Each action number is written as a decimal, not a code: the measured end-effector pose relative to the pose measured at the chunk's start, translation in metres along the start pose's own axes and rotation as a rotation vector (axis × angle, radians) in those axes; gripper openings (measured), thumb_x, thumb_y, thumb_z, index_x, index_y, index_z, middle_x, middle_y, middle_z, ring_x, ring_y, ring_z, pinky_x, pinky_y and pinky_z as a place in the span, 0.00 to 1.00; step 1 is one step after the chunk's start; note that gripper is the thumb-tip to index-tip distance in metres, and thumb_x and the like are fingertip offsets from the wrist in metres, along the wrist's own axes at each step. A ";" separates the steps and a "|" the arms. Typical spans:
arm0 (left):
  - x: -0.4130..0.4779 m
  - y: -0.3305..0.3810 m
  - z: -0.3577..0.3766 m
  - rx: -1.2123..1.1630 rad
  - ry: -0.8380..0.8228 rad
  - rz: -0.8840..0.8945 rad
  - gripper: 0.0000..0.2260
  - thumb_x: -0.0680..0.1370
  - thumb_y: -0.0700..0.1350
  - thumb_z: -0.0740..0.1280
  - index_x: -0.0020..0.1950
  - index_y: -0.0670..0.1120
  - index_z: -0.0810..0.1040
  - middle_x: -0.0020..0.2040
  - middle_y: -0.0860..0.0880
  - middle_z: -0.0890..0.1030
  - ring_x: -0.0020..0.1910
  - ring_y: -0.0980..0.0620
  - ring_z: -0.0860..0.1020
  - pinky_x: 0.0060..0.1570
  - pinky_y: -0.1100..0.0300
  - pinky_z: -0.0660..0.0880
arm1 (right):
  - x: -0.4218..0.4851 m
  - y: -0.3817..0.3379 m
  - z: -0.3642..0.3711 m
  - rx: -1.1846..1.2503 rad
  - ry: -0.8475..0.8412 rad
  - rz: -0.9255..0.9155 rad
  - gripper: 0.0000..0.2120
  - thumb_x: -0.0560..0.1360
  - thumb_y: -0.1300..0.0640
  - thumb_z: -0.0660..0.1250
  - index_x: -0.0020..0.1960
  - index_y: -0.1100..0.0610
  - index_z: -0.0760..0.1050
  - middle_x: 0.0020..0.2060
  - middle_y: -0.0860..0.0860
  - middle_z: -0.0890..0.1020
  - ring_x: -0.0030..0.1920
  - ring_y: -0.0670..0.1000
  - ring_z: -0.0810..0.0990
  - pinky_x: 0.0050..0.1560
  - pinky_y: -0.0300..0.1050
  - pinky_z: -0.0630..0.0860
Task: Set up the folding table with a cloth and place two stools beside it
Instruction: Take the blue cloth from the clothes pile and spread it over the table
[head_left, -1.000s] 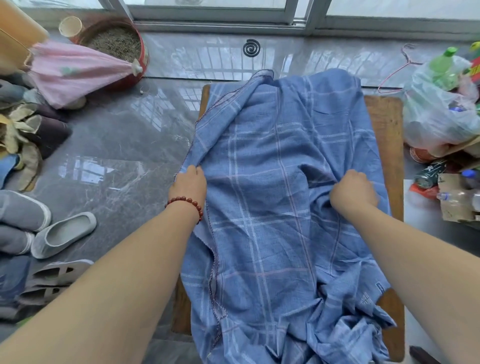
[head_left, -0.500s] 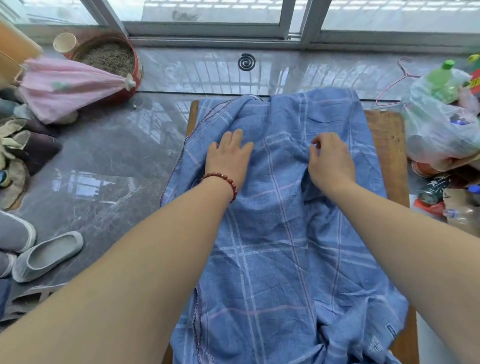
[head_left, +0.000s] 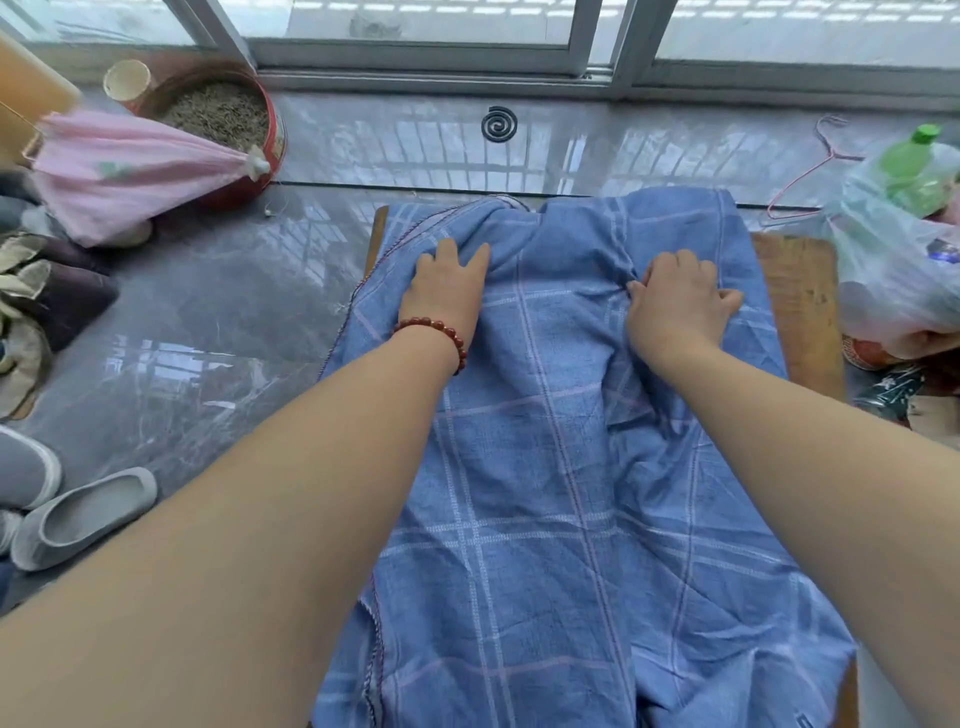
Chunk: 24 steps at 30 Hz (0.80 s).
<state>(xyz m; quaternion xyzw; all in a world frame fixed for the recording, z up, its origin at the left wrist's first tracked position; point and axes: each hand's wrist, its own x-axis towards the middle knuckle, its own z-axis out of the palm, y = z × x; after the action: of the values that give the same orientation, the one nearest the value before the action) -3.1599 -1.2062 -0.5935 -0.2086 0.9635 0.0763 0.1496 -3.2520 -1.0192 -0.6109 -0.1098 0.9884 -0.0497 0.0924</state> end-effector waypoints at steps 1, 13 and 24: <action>-0.001 -0.002 0.000 -0.003 -0.002 -0.011 0.32 0.76 0.33 0.63 0.75 0.49 0.55 0.67 0.40 0.62 0.62 0.40 0.66 0.61 0.49 0.70 | -0.001 0.000 -0.001 -0.007 0.013 -0.011 0.10 0.80 0.54 0.58 0.56 0.58 0.70 0.55 0.56 0.72 0.58 0.57 0.68 0.50 0.53 0.60; -0.015 -0.029 -0.011 -0.002 -0.135 -0.118 0.23 0.81 0.50 0.53 0.76 0.58 0.52 0.75 0.44 0.52 0.71 0.40 0.56 0.66 0.42 0.61 | -0.020 0.007 -0.025 -0.021 -0.045 0.023 0.07 0.75 0.62 0.58 0.54 0.59 0.67 0.55 0.57 0.71 0.57 0.59 0.68 0.54 0.55 0.63; 0.005 -0.015 -0.005 0.079 -0.073 0.202 0.28 0.79 0.44 0.56 0.77 0.44 0.48 0.78 0.46 0.47 0.76 0.48 0.49 0.72 0.51 0.57 | -0.025 -0.029 -0.020 0.199 -0.062 -0.309 0.23 0.79 0.53 0.57 0.73 0.52 0.61 0.73 0.51 0.60 0.72 0.56 0.59 0.67 0.56 0.61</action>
<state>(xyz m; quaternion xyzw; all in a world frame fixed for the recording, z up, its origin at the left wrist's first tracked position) -3.1593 -1.2222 -0.5920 -0.1014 0.9758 0.0606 0.1840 -3.2254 -1.0401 -0.5839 -0.2519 0.9467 -0.1572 0.1246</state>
